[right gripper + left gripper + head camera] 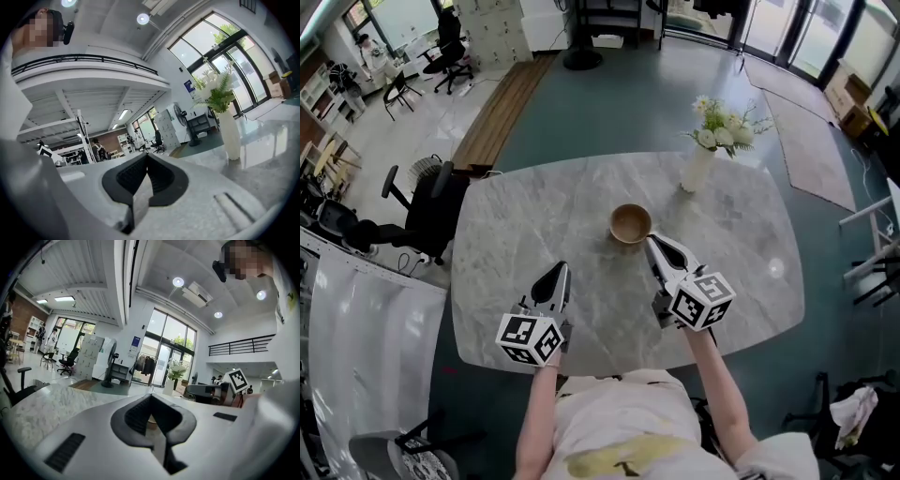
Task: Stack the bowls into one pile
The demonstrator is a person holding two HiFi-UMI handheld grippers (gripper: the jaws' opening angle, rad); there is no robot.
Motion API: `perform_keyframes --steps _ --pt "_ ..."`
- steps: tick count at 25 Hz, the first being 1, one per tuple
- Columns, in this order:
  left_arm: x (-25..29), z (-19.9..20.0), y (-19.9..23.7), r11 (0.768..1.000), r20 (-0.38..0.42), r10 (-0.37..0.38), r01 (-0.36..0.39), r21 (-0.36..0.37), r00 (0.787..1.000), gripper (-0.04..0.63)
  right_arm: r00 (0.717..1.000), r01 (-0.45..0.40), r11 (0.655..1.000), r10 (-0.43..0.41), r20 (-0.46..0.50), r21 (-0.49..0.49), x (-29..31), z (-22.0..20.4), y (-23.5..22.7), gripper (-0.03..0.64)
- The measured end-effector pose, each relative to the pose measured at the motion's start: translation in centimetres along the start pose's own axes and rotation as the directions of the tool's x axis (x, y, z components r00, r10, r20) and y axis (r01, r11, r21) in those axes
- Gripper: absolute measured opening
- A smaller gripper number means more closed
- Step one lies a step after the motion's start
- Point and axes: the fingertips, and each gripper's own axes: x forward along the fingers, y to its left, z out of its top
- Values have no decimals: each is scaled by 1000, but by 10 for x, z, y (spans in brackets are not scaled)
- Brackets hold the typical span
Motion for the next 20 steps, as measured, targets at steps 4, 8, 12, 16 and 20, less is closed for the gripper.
perform_keyframes --steps 4,8,12,16,20 --pt "-8 11 4 999 28 19 -20 27 999 0 999 9 1000 -8 48 -7 -8 14 4 6" --pt "-13 18 7 998 54 34 -37 47 998 0 996 33 999 -31 82 -26 -15 21 2 6" --pt "-15 25 6 997 74 42 -47 66 996 0 994 52 998 -47 98 -47 -21 25 0 6" --pt "-17 28 6 995 84 51 -58 79 995 0 992 73 995 -66 104 -65 -26 27 -2 6" --pt "-19 30 4 994 88 58 -65 84 994 0 991 91 993 -84 106 -68 -31 29 -5 6"
